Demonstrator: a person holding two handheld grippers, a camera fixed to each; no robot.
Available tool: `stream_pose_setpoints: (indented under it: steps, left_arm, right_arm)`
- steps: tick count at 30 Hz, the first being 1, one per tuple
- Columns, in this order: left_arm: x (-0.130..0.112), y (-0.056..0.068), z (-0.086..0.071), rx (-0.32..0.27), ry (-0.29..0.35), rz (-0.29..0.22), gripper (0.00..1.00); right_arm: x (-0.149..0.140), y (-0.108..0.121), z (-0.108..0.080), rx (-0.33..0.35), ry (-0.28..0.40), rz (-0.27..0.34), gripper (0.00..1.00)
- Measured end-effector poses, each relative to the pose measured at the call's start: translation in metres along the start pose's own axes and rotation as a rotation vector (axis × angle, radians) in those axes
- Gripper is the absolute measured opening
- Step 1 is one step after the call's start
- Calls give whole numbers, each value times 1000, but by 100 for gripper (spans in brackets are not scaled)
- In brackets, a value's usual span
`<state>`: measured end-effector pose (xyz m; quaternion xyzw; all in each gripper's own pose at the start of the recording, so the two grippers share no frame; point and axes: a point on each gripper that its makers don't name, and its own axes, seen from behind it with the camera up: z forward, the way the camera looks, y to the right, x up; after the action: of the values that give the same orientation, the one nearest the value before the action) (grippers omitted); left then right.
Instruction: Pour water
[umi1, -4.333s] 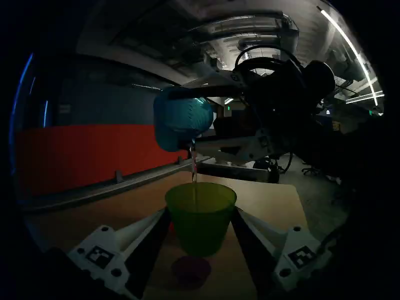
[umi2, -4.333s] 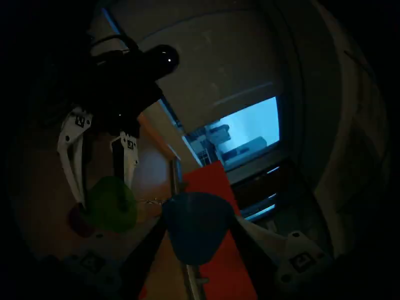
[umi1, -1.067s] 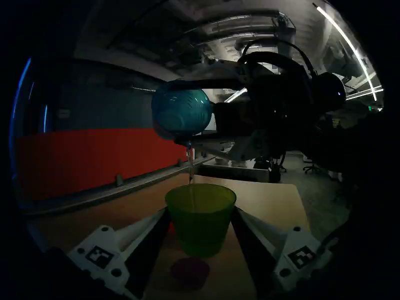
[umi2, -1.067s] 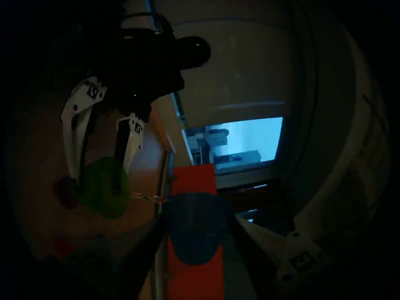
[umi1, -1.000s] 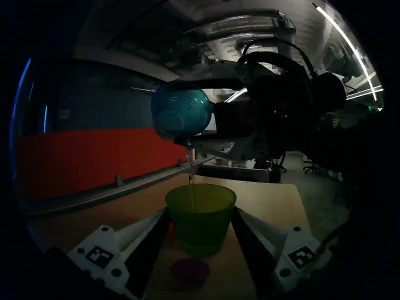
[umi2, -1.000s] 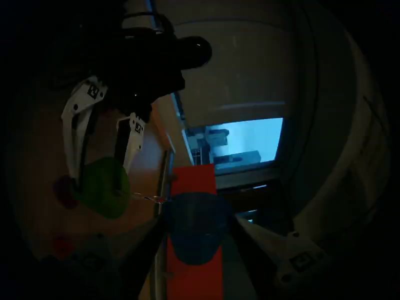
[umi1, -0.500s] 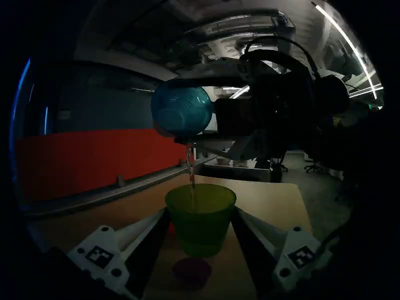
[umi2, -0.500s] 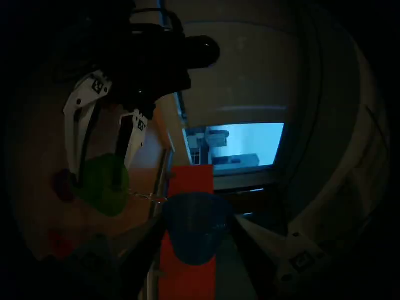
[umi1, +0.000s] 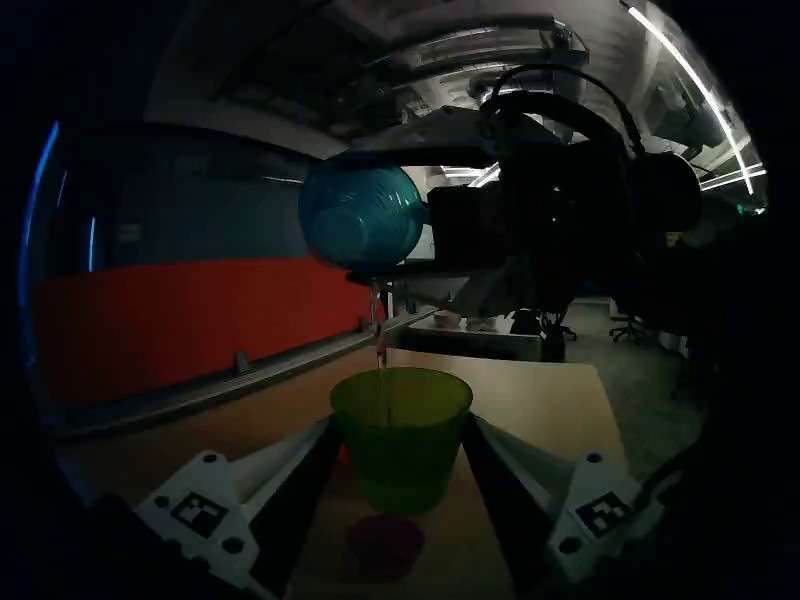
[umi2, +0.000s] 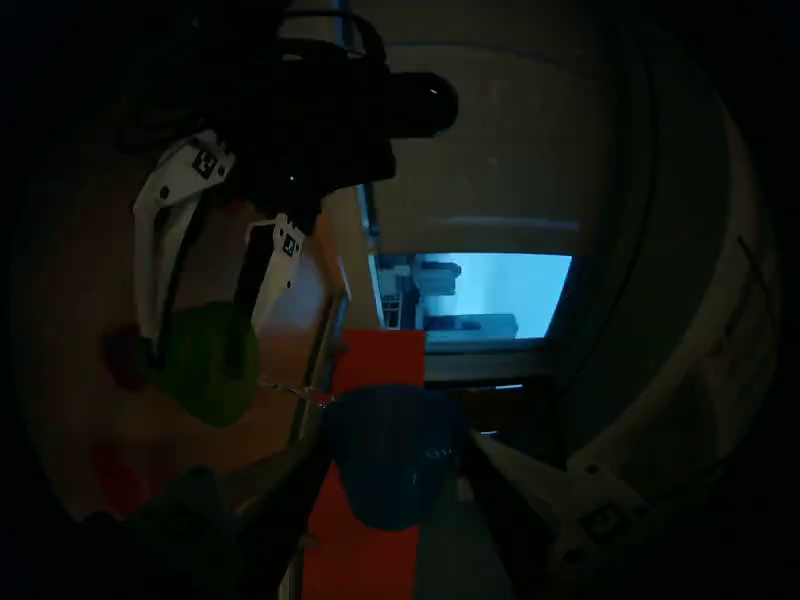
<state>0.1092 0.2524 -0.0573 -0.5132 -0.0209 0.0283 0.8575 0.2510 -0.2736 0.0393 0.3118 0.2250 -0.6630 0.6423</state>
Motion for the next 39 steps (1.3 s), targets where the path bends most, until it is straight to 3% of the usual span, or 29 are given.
stream_pose_setpoints:
  steps: [21,39]
  left_arm:
    - [1,1,0,0,7,-5,84]
    - [3,-3,-3,8,10,-6,84]
  right_arm:
    - [5,6,0,-12,-5,-72,96]
    - [10,3,-1,-17,9,-12,96]
